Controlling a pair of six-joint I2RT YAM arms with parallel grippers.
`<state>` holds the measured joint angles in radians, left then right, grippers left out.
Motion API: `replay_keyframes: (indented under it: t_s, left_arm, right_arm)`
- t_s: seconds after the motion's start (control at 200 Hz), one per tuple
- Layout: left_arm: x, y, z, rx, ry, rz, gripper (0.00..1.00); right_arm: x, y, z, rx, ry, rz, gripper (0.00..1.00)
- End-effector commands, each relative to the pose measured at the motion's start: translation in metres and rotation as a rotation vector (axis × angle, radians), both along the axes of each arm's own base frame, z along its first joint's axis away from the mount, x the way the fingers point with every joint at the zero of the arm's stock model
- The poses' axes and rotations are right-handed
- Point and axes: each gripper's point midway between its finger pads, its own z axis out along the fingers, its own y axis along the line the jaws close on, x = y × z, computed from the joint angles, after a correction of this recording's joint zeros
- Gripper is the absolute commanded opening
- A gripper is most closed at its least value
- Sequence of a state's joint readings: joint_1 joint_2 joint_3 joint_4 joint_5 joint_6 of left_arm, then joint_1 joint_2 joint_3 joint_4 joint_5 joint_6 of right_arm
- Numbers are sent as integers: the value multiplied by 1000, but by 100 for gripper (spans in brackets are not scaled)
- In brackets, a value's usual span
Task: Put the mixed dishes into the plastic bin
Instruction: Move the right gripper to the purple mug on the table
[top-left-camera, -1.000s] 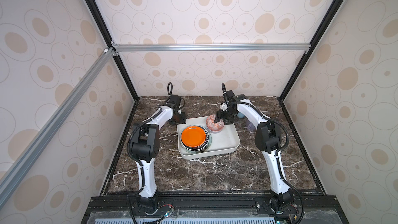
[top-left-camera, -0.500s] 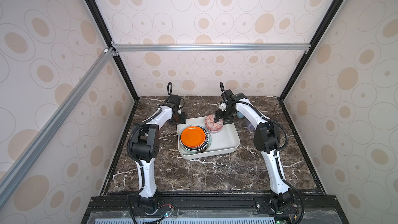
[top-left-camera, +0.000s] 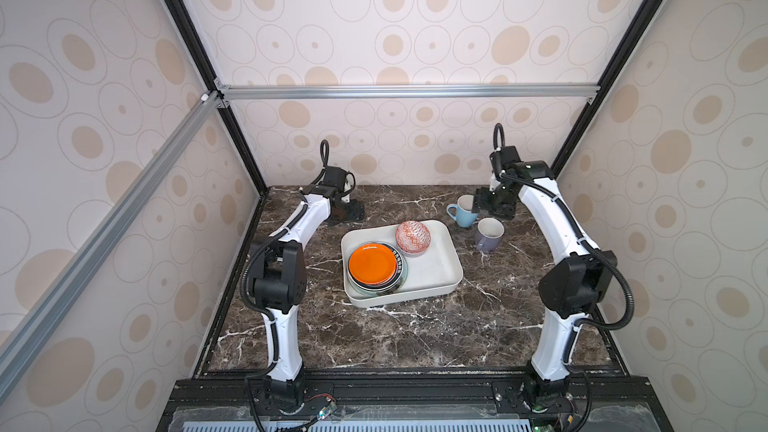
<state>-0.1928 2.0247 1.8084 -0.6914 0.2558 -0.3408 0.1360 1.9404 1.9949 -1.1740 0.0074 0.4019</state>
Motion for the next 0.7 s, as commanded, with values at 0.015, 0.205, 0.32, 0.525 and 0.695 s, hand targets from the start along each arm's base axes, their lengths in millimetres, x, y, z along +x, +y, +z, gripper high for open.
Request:
replay_keyframes:
  t_s: [0.015,0.205,0.32,0.525,0.695]
  left_arm:
    - [0,-17,56,-45,-106,-77,93]
    - [-3,-32,74,-76,-144,-114,99]
    - [-5,-32,76,-73,-144,-102,99]
    - [-9,-24,80,-44,-143,-76,99]
    - [-10,-21,80,-33,-139,-62,99]
  right_arm:
    - [-13,-22,-34,-40,91,-77,68]
    - [-7,-38,-60,-19,126,-129,62]
    - [0,-39,-77,-8,149,-140,59]
    - [8,-49,-101,-4,190,-179,55]
    - [18,-55,-111,12,197,-198,52]
